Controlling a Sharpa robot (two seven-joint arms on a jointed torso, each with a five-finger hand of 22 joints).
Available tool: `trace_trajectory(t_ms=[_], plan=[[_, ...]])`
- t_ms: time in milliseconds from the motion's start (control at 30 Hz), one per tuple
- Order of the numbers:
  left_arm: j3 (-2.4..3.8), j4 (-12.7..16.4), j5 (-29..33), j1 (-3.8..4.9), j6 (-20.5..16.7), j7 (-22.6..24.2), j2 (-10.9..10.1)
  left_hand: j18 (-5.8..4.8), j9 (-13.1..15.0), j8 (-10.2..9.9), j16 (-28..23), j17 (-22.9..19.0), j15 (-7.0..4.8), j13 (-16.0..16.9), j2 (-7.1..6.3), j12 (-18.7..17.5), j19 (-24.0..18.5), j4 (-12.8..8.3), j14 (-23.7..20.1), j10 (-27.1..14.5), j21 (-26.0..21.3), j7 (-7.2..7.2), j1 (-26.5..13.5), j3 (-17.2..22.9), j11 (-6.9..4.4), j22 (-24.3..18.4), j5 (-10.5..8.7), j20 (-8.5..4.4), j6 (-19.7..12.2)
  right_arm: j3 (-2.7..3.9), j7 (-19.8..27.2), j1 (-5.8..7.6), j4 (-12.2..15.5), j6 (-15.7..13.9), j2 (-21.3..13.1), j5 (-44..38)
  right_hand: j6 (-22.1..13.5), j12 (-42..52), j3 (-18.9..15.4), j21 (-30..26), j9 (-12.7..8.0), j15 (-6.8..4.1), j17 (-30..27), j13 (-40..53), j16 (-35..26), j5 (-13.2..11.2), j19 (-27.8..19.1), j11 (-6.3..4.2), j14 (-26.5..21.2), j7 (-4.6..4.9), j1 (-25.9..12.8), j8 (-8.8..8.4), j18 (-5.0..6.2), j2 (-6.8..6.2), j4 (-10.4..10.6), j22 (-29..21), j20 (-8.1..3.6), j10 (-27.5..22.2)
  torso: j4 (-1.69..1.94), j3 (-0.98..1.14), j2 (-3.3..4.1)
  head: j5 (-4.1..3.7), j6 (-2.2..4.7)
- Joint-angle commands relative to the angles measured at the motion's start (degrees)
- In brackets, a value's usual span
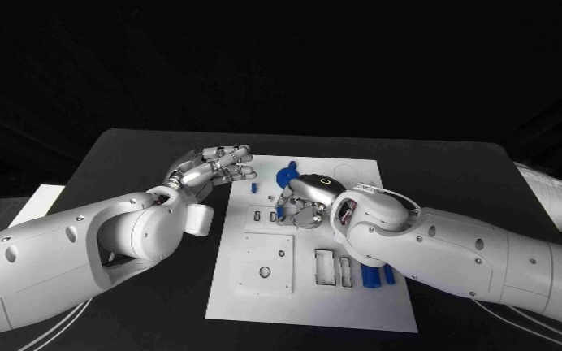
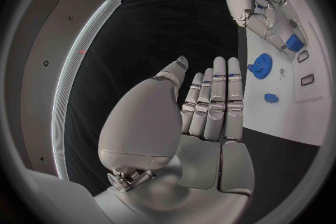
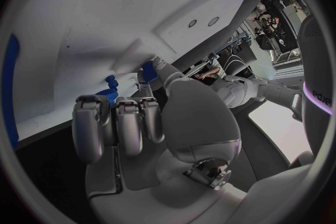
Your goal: Assemble the parts on the task board
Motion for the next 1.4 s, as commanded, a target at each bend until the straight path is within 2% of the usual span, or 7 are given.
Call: trace_trajectory(t_ms=[33, 400, 700, 867, 1233, 1400], plan=[[0.03, 0.11, 0.10, 0.02, 0.84, 0.22, 0.06, 0.66, 0.02, 0.00, -0.29, 0.06, 0.12, 0.02, 0.56, -0.08, -0.26, -0.31, -0.02, -0.17, -0.17, 0.04, 0.15, 0.11, -0.07, -0.08, -0.10, -0.11, -0.29, -0.38, -1.72, -0.41, -0.28, 3.21, -0.10, -0.89, -0.52, -0.26, -0.42, -0.36, -0.08, 0.38, 14.38, 12.96, -0.13, 0.27, 1.09, 0.34, 5.82, 0.12, -0.28, -0.40, -0.14, -0.59, -0.08, 3.62, 0.36, 4.17, 0.01, -0.01, 0.01, -0.04, -0.07], [0.02, 0.06, 0.10, 0.00, 0.77, 0.18, 0.07, 0.66, 0.02, 0.00, -0.29, 0.06, 0.12, 0.02, 0.56, -0.08, -0.26, -0.31, -0.02, -0.17, -0.17, 0.04, 0.15, 0.11, -0.07, -0.08, -0.10, -0.11, -0.29, -0.40, -2.36, -0.41, -0.07, 4.17, -0.25, -1.41, -1.13, -1.37, -0.80, -0.51, -0.25, 0.62, 14.22, 12.30, -0.22, 0.19, 0.98, 0.61, 5.78, 0.42, -0.41, -0.68, -0.09, -1.48, -0.20, 3.37, 0.59, 3.55, -0.04, 0.01, 0.00, -0.10, -0.16], [0.02, 0.03, 0.10, 0.00, 0.72, 0.12, 0.08, 0.66, 0.02, 0.00, -0.29, 0.06, 0.12, 0.02, 0.56, -0.08, -0.26, -0.31, -0.02, -0.17, -0.17, 0.04, 0.15, 0.11, -0.07, -0.08, -0.10, -0.11, -0.29, -0.42, -2.74, -0.42, 0.14, 3.86, -0.27, -1.84, -1.90, -2.33, -1.34, -0.60, -0.40, 0.87, 14.12, 11.73, -0.28, 0.17, 0.93, 0.89, 5.76, 0.71, -1.11, -0.81, -0.06, -2.10, 0.23, 3.24, 0.85, 3.01, 0.02, -0.01, 0.02, -0.14, -0.26], [0.02, 0.00, 0.10, -0.01, 0.71, 0.11, 0.10, 0.66, 0.02, 0.00, -0.29, 0.06, 0.12, 0.02, 0.56, -0.08, -0.26, -0.31, -0.02, -0.17, -0.17, 0.04, 0.15, 0.11, -0.07, -0.08, -0.10, -0.11, -0.29, -0.42, -2.89, -0.43, 0.27, 3.38, -0.29, -2.03, -2.45, -2.72, -2.58, -0.68, -0.43, 1.03, 14.05, 11.47, -0.32, 0.19, 0.89, 1.03, 5.74, 0.81, -2.33, -0.76, -0.03, -3.19, 1.02, 3.12, 1.04, 2.81, 0.05, -0.01, 0.01, -0.11, -0.33], [0.01, -0.05, 0.10, -0.03, 0.73, 0.08, 0.13, 0.66, 0.02, 0.00, -0.29, 0.06, 0.12, 0.02, 0.56, -0.08, -0.26, -0.31, -0.02, -0.17, -0.17, 0.04, 0.15, 0.11, -0.07, -0.08, -0.10, -0.11, -0.29, -0.43, -3.00, -0.45, 0.45, 1.42, -0.25, -2.44, -3.64, -3.66, -4.90, -0.85, -0.46, 1.14, 13.94, 10.86, -0.39, -0.25, 0.80, 1.16, 5.72, 0.93, -3.34, -0.79, 0.02, -4.26, 2.33, 2.86, 1.17, 2.27, 0.01, 0.00, 0.02, -0.13, -0.30], [0.01, -0.08, 0.10, -0.03, 0.73, 0.06, 0.13, 0.66, 0.02, 0.00, -0.29, 0.06, 0.12, 0.02, 0.56, -0.08, -0.26, -0.31, -0.02, -0.17, -0.17, 0.04, 0.15, 0.11, -0.07, -0.08, -0.10, -0.11, -0.29, -0.43, -2.64, -0.47, 0.63, -1.06, -0.31, -2.65, -4.07, -4.22, -5.61, -0.91, -0.46, 1.19, 13.87, 10.50, -0.43, -0.36, 0.76, 1.22, 5.70, 1.00, -3.48, -0.80, 0.04, -4.44, 2.82, 2.76, 1.21, 1.95, 0.02, 0.00, 0.04, -0.14, -0.29]])
